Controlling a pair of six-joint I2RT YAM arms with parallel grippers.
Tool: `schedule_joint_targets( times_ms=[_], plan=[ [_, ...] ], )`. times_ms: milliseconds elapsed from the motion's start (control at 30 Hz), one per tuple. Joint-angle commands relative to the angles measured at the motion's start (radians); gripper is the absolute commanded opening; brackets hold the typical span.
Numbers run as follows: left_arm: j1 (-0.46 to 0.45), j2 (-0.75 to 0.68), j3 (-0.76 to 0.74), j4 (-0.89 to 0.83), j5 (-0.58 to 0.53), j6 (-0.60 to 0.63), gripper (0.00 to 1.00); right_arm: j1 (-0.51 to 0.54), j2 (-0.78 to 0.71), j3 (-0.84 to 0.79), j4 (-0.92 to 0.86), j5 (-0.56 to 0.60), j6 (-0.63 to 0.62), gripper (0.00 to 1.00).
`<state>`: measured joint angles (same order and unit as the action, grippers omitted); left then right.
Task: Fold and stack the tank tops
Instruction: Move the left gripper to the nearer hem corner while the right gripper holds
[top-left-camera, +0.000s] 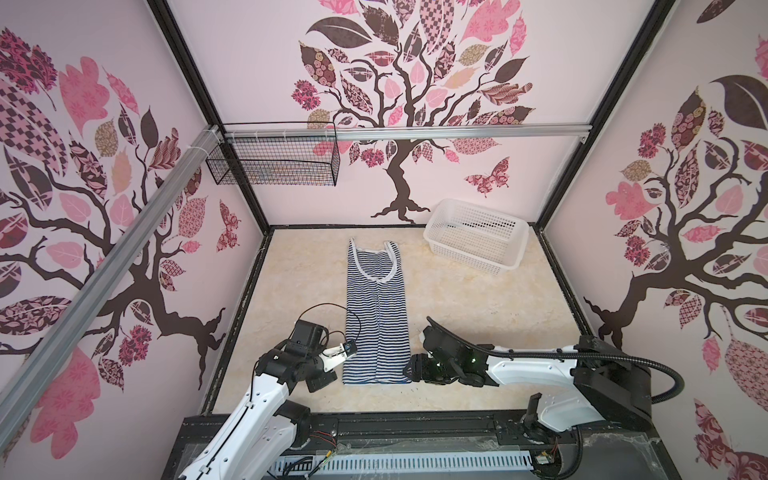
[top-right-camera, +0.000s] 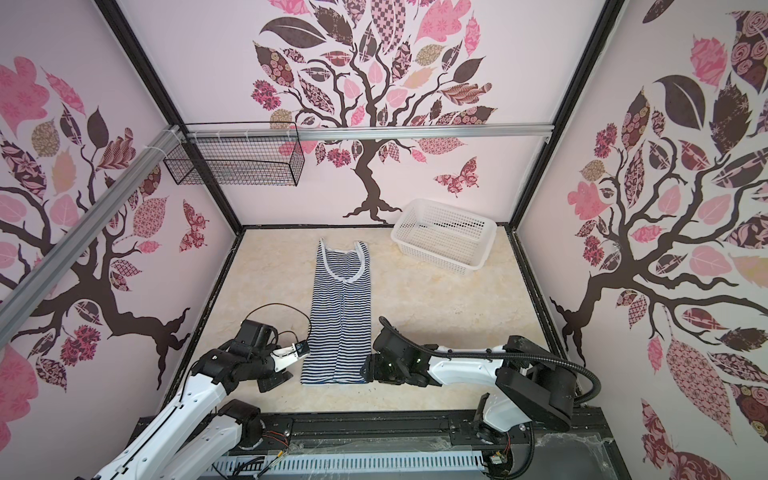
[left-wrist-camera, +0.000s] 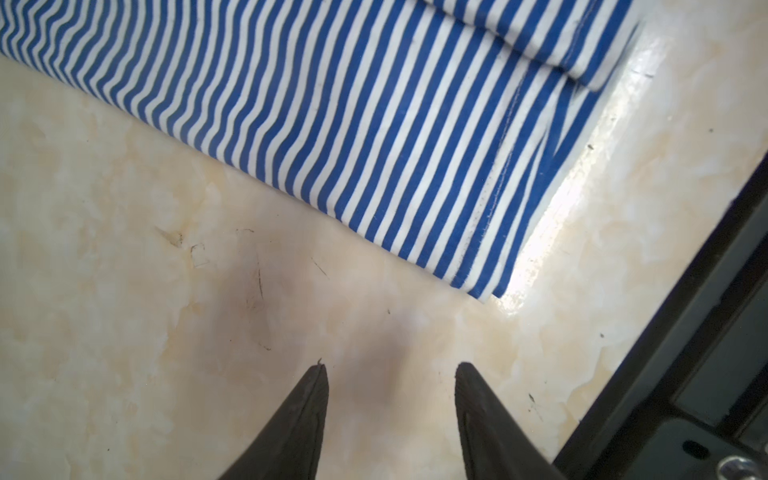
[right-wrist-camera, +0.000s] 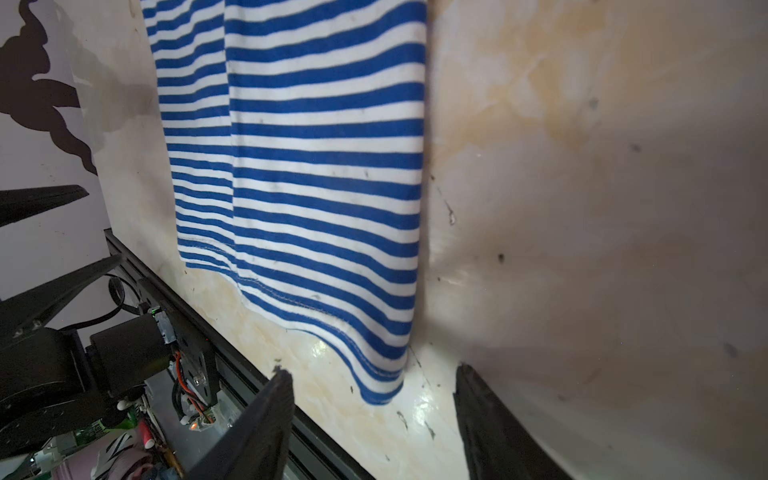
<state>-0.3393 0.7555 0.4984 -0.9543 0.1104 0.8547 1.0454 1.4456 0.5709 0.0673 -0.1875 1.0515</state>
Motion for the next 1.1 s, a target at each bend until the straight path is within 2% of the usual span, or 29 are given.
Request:
schedule_joint_targets(
  times_ms=[0,167,267,500,1067],
  plan=[
    [-0.062,0.007,-0.027,-0.014,-0.007,0.049,0.54,-0.004,0.021,0.023,-0.001,-0.011,0.004,0.64],
    [-0.278,0.025,-0.07,0.041,-0.125,-0.007,0.52,-0.004,0.022,0.02,-0.014,0.003,0.002,0.63],
    [-0.355,0.04,-0.065,0.074,-0.138,-0.048,0.5,-0.004,0.019,0.01,-0.006,0.005,0.01,0.62],
    [-0.364,0.09,-0.041,0.133,-0.122,-0.064,0.47,-0.004,0.006,-0.017,0.021,0.003,0.03,0.6],
    [-0.396,0.15,-0.043,0.155,-0.107,-0.063,0.43,-0.002,0.05,-0.011,0.06,-0.019,0.033,0.56]
  ],
)
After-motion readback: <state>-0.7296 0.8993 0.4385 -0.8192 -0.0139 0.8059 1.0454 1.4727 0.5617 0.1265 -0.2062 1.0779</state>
